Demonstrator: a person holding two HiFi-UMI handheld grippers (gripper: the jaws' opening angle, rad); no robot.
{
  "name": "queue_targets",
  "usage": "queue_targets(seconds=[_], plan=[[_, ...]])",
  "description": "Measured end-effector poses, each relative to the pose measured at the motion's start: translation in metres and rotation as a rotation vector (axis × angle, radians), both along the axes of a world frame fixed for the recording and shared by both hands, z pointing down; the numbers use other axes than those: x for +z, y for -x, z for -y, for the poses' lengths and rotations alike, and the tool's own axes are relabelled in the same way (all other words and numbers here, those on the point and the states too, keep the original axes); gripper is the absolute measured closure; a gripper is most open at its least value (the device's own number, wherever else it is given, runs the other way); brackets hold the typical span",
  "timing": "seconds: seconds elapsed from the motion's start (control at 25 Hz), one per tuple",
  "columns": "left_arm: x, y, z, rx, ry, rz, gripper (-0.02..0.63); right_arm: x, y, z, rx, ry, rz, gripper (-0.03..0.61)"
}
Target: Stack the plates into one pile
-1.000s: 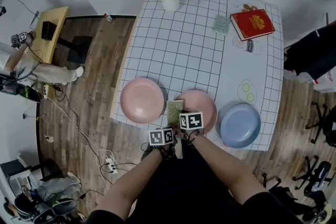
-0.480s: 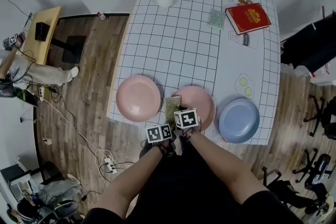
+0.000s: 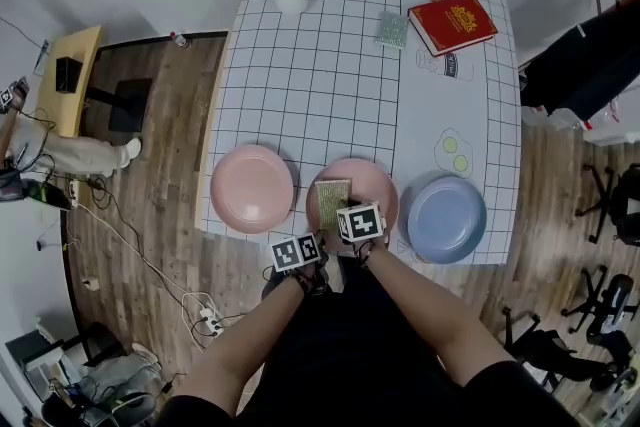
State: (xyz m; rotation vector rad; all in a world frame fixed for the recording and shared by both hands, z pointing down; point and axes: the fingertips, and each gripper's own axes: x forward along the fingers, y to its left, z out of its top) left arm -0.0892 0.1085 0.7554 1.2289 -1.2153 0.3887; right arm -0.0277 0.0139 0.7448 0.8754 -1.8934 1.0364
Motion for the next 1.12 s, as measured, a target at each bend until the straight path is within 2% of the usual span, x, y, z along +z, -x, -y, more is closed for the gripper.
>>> queue_targets(seconds=[0.24,0.64,0.84,1.12], plan=[[0.001,0.000,0.001,-0.001,-0.005,0.004,0.554,0.001,-0.028,0.001,-0.041,-0.049,-0.072,0.523],[0.004,-0.001,0.002,0.002,-0.002,0.008,0.554,-0.005,-0.072,0.003,-0.015,-0.084,-0.199,0.523],[0.005,-0.001,0.002,0.003,-0.001,0.007,0.554,-0.007,-0.093,0.008,0.031,-0.089,-0.247,0.523],[0.005,-0.003,0.001,0.007,0.006,0.002,0.555,-0.018,-0.109,0.011,0.091,-0.088,-0.258,0.523]])
